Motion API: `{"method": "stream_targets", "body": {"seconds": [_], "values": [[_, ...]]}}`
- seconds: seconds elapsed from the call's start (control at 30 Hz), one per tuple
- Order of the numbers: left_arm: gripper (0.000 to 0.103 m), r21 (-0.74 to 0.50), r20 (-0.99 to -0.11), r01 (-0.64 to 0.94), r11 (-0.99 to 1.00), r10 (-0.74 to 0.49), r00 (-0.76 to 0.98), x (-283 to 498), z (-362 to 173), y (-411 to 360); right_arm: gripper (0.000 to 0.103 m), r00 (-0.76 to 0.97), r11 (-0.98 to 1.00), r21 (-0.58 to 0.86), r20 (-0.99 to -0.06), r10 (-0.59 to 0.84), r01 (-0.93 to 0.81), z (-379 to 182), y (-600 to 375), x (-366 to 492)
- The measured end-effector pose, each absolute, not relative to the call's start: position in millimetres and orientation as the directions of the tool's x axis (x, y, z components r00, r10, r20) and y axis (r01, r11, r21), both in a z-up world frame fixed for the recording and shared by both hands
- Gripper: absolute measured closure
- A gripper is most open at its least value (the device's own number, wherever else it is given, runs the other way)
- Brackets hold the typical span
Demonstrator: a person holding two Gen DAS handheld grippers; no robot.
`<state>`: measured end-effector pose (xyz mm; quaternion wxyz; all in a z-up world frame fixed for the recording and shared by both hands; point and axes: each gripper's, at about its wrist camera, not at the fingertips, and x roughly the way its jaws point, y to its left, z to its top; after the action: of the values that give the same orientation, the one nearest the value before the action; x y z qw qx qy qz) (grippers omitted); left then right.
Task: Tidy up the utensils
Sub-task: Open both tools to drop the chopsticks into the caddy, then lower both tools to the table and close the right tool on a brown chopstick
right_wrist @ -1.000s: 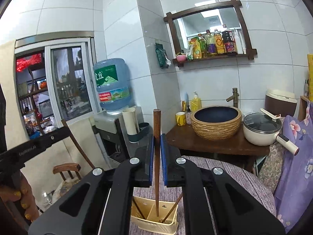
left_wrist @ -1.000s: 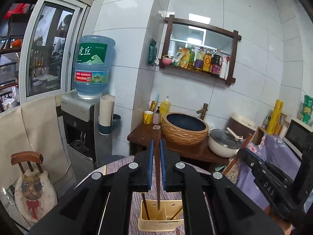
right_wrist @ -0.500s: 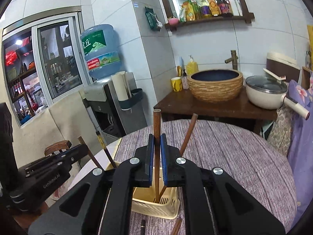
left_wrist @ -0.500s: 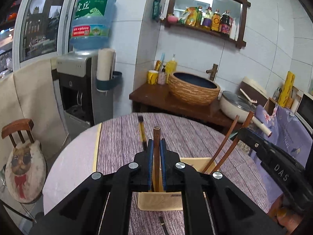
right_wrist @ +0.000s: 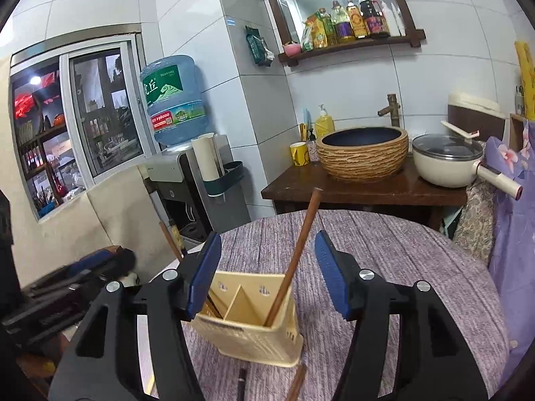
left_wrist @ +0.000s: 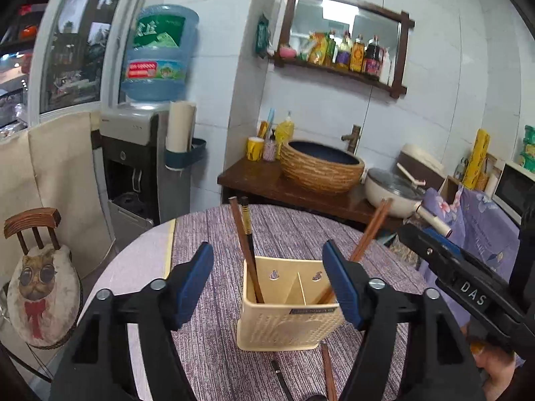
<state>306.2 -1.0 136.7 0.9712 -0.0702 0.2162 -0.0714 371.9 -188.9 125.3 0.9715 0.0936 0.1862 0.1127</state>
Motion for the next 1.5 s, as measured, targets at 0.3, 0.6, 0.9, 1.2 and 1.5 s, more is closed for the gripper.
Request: {"method": "stream_targets", "body": {"seconds": [0.3, 0.6, 0.9, 1.2, 1.5], "values": [[0.020, -0.188, -0.491, 0.083, 0.979, -0.167, 0.855, 261, 82, 17, 0.032, 0.824, 0.963, 0.178, -0.501, 0.265, -0.202, 67, -190, 319], [0.021, -0.193, -0.630, 0.010, 0.981, -0.132, 0.766, 235, 9, 29, 0.043, 0.712, 0.964, 0.241, -0.657, 0.247, -0.112, -15, -202, 300], [0.028, -0.183, -0.661, 0.005, 0.983, -0.127, 0.740, 222, -17, 27, 0.057, 0.639, 0.953, 0.290, -0.718, 0.276, -0.085, -45, -196, 309], [0.032, -0.177, -0.679, 0.025, 0.984, -0.141, 0.721, 216, -27, 17, 0.071, 0.601, 0.980, 0.176, -0.775, 0.195, -0.092, -51, -165, 356], [0.032, -0.162, -0.690, 0.028, 0.986, -0.133, 0.711, 218, -30, 15, 0.083, 0.559, 0.995, 0.053, -0.824, 0.091, -0.085, -62, -138, 397]]}}
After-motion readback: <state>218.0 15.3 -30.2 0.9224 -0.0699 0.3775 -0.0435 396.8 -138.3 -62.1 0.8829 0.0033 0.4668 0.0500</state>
